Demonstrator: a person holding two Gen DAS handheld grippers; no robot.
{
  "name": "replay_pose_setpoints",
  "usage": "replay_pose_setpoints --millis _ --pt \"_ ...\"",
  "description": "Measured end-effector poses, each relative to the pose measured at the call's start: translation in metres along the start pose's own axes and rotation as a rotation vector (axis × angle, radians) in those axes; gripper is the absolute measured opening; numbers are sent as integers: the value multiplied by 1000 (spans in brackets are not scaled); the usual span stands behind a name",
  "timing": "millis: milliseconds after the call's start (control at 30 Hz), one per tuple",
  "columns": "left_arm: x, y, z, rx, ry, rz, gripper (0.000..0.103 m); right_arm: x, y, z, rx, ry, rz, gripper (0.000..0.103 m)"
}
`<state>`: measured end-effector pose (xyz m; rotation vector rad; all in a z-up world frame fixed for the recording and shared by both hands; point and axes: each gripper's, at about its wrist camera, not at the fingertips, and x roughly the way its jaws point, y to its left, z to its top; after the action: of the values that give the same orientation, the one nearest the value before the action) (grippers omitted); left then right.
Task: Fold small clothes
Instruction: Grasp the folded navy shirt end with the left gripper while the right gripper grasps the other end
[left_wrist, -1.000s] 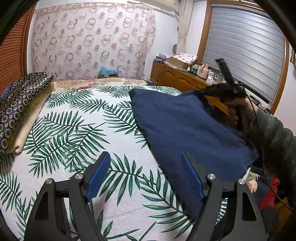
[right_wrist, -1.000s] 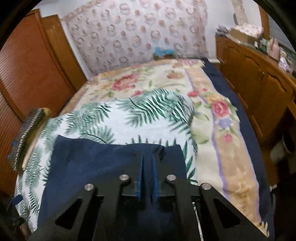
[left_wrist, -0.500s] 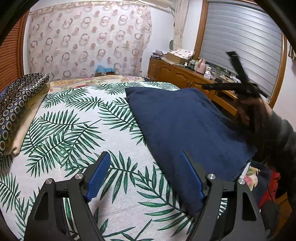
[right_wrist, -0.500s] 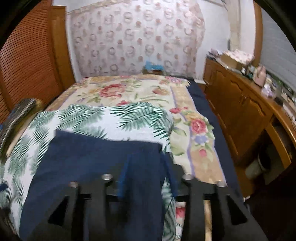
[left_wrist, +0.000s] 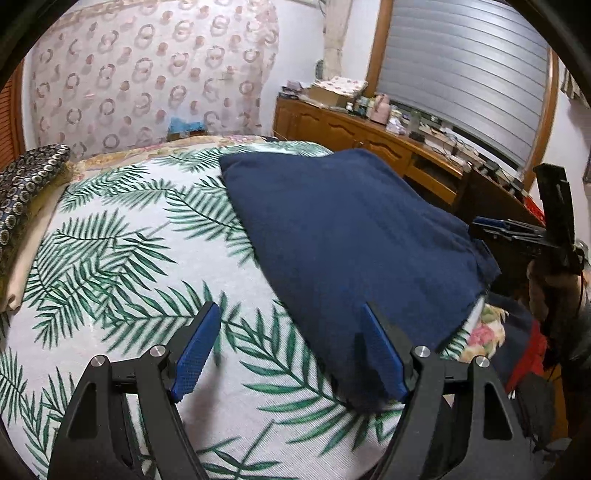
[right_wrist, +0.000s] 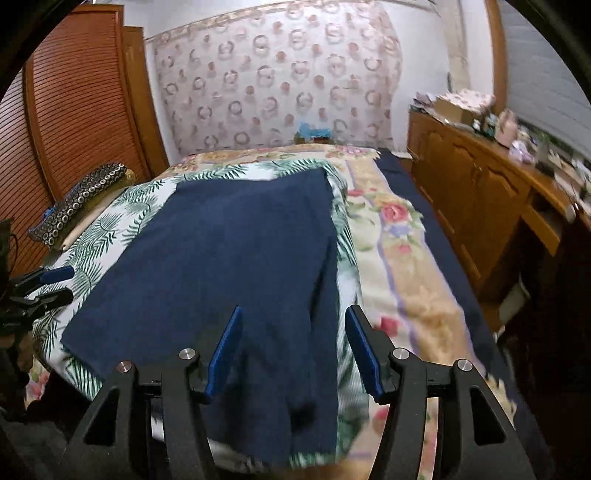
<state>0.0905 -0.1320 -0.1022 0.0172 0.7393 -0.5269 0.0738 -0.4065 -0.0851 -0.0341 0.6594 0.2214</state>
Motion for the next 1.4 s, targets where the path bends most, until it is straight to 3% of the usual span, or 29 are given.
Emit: replay_pose_setpoints --millis 133,400,567,633,700,1100,1400 --pt "-2 -9 -9 23 25 -54 76 -6 1 -7 23 13 0 59" --pt "-2 -27 -24 48 81 -139 47 -20 12 -13 36 11 12 59" --pt "2 -37 -26 66 106 -149 37 -24 24 -15 10 -11 46 59" --pt "3 -39 -27 67 109 -139 30 -27 26 -21 -1 -18 67 61" --pt "1 -38 -23 59 101 -136 10 -28 32 -22 -14 -26 88 67" --pt "-29 -57 33 114 -41 -190 7 -26 66 -38 -154 -3 229 70" --pt "-27 -63 61 132 -78 -183 7 -20 79 -37 -245 9 216 73"
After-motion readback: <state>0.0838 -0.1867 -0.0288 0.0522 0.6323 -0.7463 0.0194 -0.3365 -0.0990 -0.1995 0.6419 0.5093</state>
